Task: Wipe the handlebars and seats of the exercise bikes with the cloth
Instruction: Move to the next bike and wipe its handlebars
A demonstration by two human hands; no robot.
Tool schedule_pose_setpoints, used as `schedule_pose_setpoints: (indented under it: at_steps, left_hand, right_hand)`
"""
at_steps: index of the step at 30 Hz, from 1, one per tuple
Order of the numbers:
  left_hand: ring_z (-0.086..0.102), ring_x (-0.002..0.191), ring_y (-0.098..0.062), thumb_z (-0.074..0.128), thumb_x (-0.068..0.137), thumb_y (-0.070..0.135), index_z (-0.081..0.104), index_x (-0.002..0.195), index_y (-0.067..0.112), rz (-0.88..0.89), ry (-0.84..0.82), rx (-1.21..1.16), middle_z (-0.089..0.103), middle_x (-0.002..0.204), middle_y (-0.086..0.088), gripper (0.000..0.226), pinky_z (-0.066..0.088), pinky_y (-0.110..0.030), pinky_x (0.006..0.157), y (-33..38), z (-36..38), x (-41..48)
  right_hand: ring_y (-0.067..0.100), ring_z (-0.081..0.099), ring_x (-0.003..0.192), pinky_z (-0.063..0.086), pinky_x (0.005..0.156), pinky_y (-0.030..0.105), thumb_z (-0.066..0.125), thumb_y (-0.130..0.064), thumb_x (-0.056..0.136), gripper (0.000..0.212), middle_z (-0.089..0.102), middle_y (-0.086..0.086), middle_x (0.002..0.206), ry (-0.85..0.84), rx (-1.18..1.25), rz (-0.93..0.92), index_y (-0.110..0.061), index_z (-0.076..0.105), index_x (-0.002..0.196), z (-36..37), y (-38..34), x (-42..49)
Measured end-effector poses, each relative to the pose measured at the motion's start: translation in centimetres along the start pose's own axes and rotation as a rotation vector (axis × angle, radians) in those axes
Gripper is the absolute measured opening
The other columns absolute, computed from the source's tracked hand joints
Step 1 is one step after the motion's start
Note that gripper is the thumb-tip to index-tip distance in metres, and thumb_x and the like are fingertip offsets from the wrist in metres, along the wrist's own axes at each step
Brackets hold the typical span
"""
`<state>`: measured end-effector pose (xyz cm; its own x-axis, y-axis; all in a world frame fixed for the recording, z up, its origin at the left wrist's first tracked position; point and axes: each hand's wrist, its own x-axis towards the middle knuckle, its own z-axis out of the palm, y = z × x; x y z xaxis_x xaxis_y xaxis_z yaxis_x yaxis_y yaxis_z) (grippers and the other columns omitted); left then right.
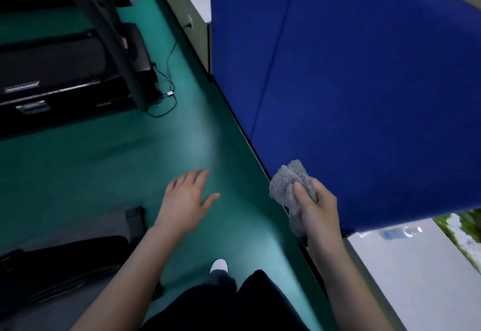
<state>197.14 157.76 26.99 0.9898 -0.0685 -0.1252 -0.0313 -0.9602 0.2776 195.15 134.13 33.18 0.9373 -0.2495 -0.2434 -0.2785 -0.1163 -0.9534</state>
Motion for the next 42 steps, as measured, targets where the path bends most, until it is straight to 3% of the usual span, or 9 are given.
schedule_pose_setpoints:
  at_steps: [5, 10, 14, 18, 29, 35, 42]
  left_hand:
    - [0.032, 0.136, -0.016, 0.045, 0.091, 0.054, 0.036, 0.143, 0.021, -0.166, 0.013, -0.024, 0.037, 0.148, 0.003, 0.063, 0.022, -0.033, 0.11, -3.5, -0.9, 1.5]
    - [0.037, 0.134, -0.02, 0.052, 0.089, 0.052, 0.043, 0.139, 0.019, -0.346, 0.059, -0.043, 0.043, 0.145, -0.001, 0.061, 0.025, -0.035, 0.108, -6.2, -1.5, 2.9]
    - [0.034, 0.136, -0.016, 0.047, 0.09, 0.056, 0.038, 0.142, 0.022, -0.474, 0.072, -0.027, 0.039, 0.147, 0.003, 0.062, 0.024, -0.032, 0.108, -7.5, -1.8, 6.4]
    - [0.032, 0.136, -0.016, 0.045, 0.09, 0.056, 0.037, 0.142, 0.022, -0.581, 0.124, -0.059, 0.038, 0.147, 0.003, 0.063, 0.023, -0.033, 0.109, -7.4, -2.6, 11.9]
    - [0.034, 0.136, -0.019, 0.047, 0.09, 0.056, 0.037, 0.143, 0.021, -0.709, 0.201, -0.083, 0.039, 0.147, 0.0, 0.064, 0.023, -0.036, 0.11, -7.5, -5.3, 23.7]
    - [0.035, 0.135, -0.019, 0.048, 0.089, 0.056, 0.038, 0.142, 0.02, -0.794, 0.201, -0.113, 0.04, 0.147, 0.0, 0.065, 0.024, -0.036, 0.109, -11.1, -5.7, 26.5]
    - [0.034, 0.136, -0.02, 0.048, 0.089, 0.056, 0.039, 0.142, 0.019, -0.869, 0.251, -0.147, 0.039, 0.147, -0.001, 0.065, 0.023, -0.037, 0.109, -19.8, -8.0, 29.1]
  right_hand:
    - [0.008, 0.057, 0.057, 0.041, 0.056, 0.026, 0.055, -0.015, 0.094, 0.021, 0.062, -0.012, 0.061, -0.132, -0.019, -0.002, -0.023, 0.066, 0.077, 4.7, -1.7, 4.9]
    - [0.003, 0.066, 0.071, 0.047, 0.06, 0.015, 0.056, -0.013, 0.094, 0.017, 0.071, -0.01, 0.075, -0.293, -0.014, 0.002, -0.022, 0.068, 0.085, 10.1, -3.0, 10.2]
    - [0.009, 0.069, 0.082, 0.051, 0.07, 0.022, 0.057, -0.014, 0.093, 0.016, 0.074, -0.005, 0.085, -0.43, -0.039, -0.006, -0.024, 0.068, 0.088, 13.7, -4.4, 15.3]
    - [0.009, 0.069, 0.081, 0.052, 0.07, 0.024, 0.057, -0.014, 0.094, 0.015, 0.074, -0.006, 0.085, -0.533, -0.059, -0.039, -0.023, 0.068, 0.089, 15.8, -7.0, 22.5]
    - [0.007, 0.057, 0.064, 0.045, 0.059, 0.022, 0.054, -0.013, 0.095, 0.017, 0.062, -0.002, 0.075, -0.591, -0.111, -0.045, -0.02, 0.065, 0.084, 20.8, -12.3, 37.4]
    - [0.005, 0.066, 0.076, 0.049, 0.066, 0.021, 0.054, -0.013, 0.095, 0.016, 0.069, -0.002, 0.087, -0.712, -0.165, -0.046, -0.024, 0.065, 0.091, 27.3, -13.1, 39.6]
    - [0.012, 0.065, 0.079, 0.05, 0.071, 0.028, 0.054, -0.012, 0.095, 0.015, 0.069, -0.003, 0.084, -0.795, -0.211, -0.111, -0.021, 0.066, 0.092, 37.7, -15.4, 40.4]
